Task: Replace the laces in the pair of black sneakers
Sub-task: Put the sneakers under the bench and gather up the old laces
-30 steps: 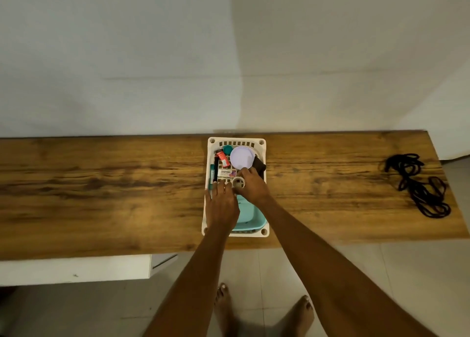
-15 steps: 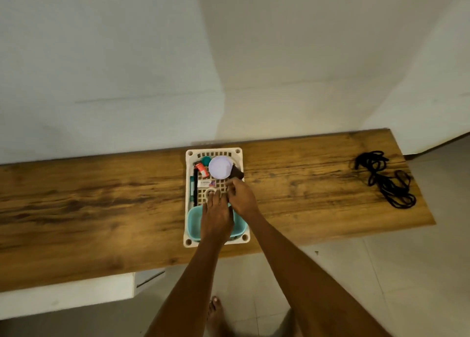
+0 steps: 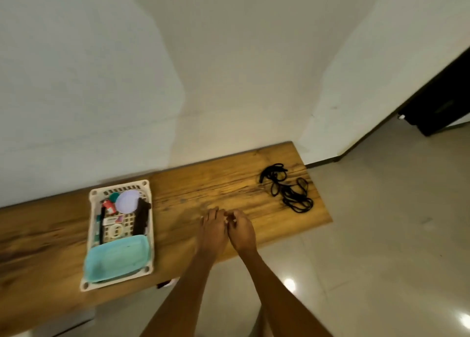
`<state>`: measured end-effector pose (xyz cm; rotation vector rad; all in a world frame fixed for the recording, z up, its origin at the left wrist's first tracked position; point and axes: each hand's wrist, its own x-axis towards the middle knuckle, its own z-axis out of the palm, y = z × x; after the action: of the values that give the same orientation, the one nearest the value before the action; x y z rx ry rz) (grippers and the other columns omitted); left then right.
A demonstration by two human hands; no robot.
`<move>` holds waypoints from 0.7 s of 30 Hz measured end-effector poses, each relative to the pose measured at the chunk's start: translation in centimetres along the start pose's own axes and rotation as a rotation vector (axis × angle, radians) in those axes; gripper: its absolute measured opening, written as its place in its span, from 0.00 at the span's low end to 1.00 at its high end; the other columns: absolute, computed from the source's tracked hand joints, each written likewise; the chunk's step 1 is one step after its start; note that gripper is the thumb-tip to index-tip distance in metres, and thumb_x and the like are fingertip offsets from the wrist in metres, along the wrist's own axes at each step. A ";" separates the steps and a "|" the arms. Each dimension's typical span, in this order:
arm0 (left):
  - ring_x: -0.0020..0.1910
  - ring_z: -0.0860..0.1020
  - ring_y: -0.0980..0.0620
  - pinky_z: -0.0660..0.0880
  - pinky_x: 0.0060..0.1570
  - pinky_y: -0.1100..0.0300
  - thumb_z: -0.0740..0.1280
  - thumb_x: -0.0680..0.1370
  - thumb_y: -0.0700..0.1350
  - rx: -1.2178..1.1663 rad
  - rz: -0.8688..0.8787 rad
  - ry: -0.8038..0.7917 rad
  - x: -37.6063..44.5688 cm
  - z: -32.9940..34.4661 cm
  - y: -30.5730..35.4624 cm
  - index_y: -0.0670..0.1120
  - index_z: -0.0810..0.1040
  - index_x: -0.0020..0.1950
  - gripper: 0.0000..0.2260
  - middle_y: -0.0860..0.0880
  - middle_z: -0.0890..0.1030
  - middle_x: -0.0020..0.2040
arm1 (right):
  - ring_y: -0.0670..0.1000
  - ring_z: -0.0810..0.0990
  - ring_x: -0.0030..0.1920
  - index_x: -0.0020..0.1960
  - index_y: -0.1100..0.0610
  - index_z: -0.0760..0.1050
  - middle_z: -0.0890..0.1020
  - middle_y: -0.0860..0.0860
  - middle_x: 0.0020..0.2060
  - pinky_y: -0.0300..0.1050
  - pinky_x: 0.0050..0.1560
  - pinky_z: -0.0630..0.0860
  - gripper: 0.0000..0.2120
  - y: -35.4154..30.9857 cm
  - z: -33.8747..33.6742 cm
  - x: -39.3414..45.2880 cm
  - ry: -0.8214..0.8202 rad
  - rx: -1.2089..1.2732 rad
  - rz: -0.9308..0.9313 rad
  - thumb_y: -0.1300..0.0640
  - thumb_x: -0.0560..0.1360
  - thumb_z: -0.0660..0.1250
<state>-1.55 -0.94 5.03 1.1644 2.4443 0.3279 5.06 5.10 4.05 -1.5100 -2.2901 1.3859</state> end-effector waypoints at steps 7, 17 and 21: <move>0.68 0.65 0.47 0.61 0.67 0.53 0.53 0.81 0.45 0.004 0.004 -0.051 6.1 7.3 13.0 0.46 0.66 0.68 0.16 0.46 0.68 0.68 | 0.54 0.78 0.55 0.57 0.58 0.75 0.80 0.54 0.55 0.42 0.51 0.71 0.10 9.5 -10.6 5.7 0.082 0.027 0.100 0.61 0.77 0.62; 0.63 0.70 0.44 0.69 0.59 0.52 0.61 0.79 0.42 -0.137 -0.384 0.132 13.2 12.8 16.8 0.42 0.68 0.64 0.14 0.43 0.72 0.62 | 0.55 0.73 0.59 0.62 0.54 0.71 0.69 0.53 0.62 0.46 0.48 0.71 0.16 16.3 -14.8 12.8 -0.002 -0.386 0.017 0.52 0.76 0.67; 0.63 0.68 0.44 0.68 0.60 0.53 0.61 0.78 0.40 -0.189 -0.403 0.122 12.1 12.9 17.6 0.42 0.69 0.63 0.13 0.42 0.72 0.61 | 0.55 0.71 0.60 0.59 0.55 0.75 0.70 0.52 0.62 0.48 0.53 0.72 0.12 17.3 -15.4 12.6 -0.127 -0.530 -0.051 0.55 0.76 0.66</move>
<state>9.54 19.89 -2.93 0.5711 2.6100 0.5030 18.29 26.45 -4.00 -1.4931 -2.9163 0.9235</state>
